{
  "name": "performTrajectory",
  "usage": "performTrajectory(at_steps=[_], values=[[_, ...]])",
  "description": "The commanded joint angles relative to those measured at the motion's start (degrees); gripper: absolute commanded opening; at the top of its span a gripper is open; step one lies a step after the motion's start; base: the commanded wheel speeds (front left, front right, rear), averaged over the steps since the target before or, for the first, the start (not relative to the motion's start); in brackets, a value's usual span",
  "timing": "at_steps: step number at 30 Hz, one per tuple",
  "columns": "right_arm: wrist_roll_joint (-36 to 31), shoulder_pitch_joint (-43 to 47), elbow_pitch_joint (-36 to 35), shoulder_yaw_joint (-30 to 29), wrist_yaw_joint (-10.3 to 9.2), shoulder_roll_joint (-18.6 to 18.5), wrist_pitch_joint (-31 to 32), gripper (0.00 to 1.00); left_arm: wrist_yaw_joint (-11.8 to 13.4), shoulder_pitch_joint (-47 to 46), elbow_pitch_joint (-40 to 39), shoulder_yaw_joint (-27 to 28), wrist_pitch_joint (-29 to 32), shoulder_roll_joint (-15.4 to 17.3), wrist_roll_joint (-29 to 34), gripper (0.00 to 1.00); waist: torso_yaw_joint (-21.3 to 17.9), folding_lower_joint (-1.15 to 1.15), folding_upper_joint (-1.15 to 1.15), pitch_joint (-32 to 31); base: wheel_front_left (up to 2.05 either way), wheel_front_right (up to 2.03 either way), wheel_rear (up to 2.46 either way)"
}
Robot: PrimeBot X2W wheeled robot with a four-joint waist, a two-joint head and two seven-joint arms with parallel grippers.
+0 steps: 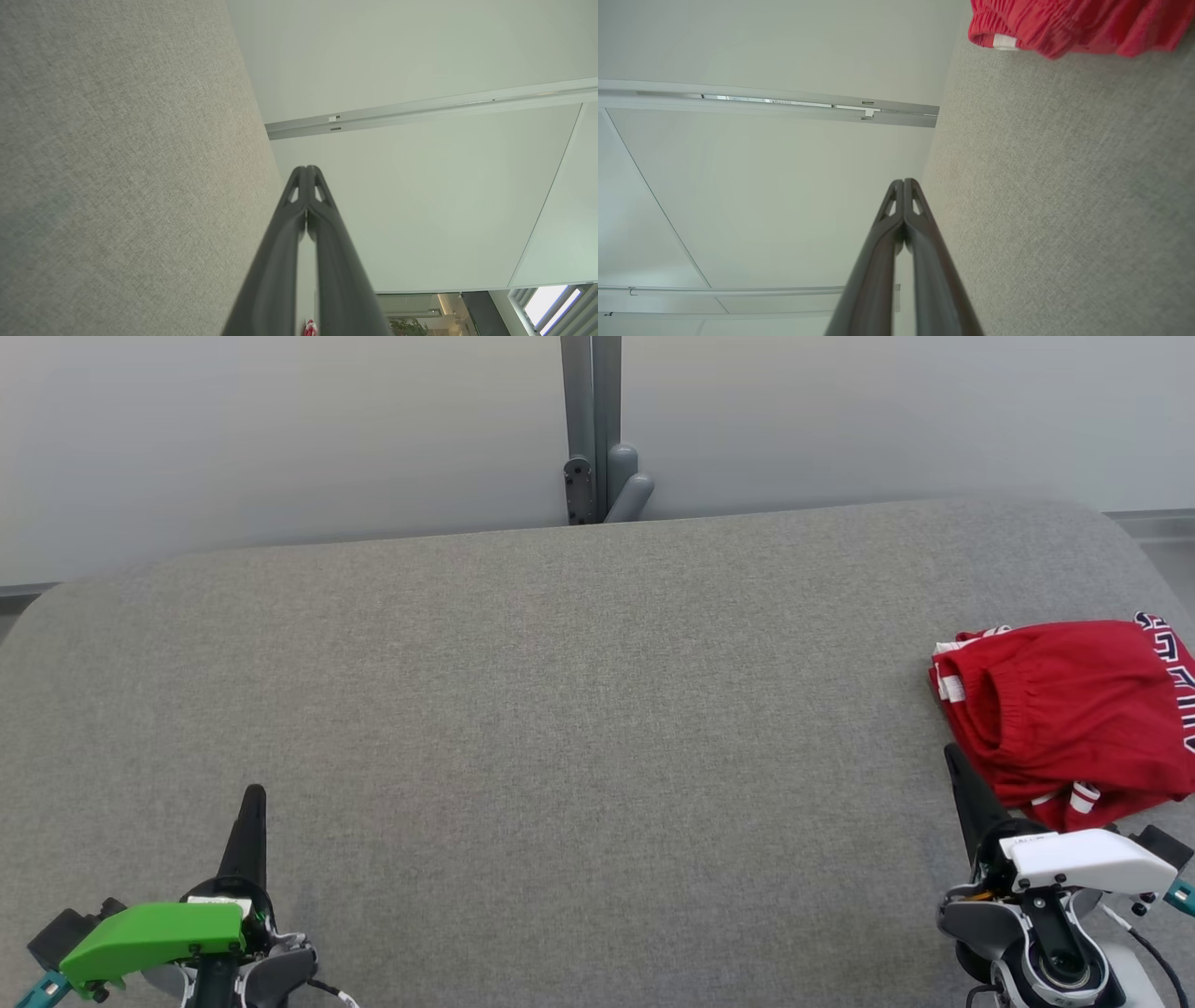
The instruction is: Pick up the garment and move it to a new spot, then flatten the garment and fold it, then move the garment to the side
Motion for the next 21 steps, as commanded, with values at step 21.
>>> performTrajectory(at_steps=[21], values=[[8.2,1.0,-2.3,-1.6,0.02,-0.3,2.2,0.0,-0.9,-1.3,-1.8,1.1,2.2,0.4,-7.9,0.0,0.4,0.0,0.0,0.0,0.0,0.0,0.0]])
